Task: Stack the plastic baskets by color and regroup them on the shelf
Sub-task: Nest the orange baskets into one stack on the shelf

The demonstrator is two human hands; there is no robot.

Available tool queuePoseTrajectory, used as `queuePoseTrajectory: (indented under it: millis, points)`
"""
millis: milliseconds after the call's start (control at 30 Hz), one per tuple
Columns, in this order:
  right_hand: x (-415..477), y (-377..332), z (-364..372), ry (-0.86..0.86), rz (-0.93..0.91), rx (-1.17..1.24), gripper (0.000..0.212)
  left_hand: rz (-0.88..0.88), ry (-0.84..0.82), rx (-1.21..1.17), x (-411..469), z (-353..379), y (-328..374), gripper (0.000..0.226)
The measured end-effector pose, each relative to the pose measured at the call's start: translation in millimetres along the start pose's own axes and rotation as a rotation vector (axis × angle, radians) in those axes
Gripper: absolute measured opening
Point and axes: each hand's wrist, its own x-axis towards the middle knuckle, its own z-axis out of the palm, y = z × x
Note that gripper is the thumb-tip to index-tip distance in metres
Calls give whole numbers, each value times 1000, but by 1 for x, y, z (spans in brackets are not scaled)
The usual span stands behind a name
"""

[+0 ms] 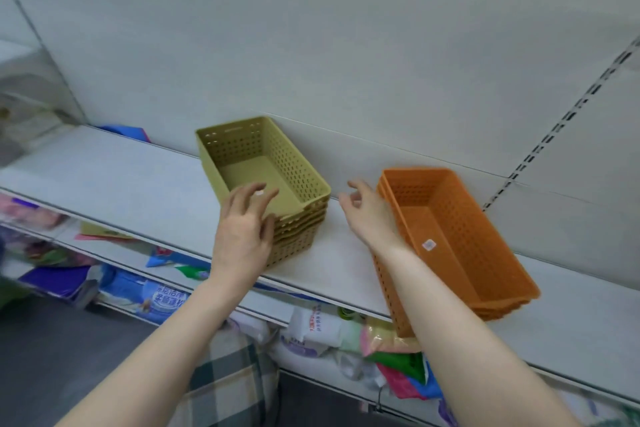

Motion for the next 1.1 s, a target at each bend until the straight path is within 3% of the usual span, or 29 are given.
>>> queuePoseTrajectory:
  millis: [133,233,300,400,467,567,633,733,800,900,1100]
  points:
    - [20,-17,41,-227,271,289,63,-383,-136,-154,-2,-6,-35,62]
    - [19,-21,40,-214,347,399,43,-584,-280,-334,4,-10,-41,44]
    - [7,-22,34,-234,387,373,41,-625,-319,-392,9,-11,-37,37]
    - [-17,-14,18,-275,334,-4,35,-694,-388,-427,15,-9,-34,50]
    - [-31,0,5,-99,233,-288,30,-702,-469,-451,17,-3,-34,58]
    - [-50,19,-13,157,157,-427,56,-651,-551,-474,17,8,-32,56]
    - [-54,23,-22,155,202,-439,59,-644,-559,-501,18,10,-26,55]
    - [-58,36,-35,88,248,-678,58,-631,-604,-520,20,13,-19,54]
    - [-63,50,-41,22,307,-633,45,-619,-631,-530,20,14,-17,54]
    - [-69,68,-43,79,322,-618,22,-569,-663,-539,23,21,-15,51]
    - [-45,82,-56,152,408,-654,20,-496,-737,-538,29,30,-8,46]
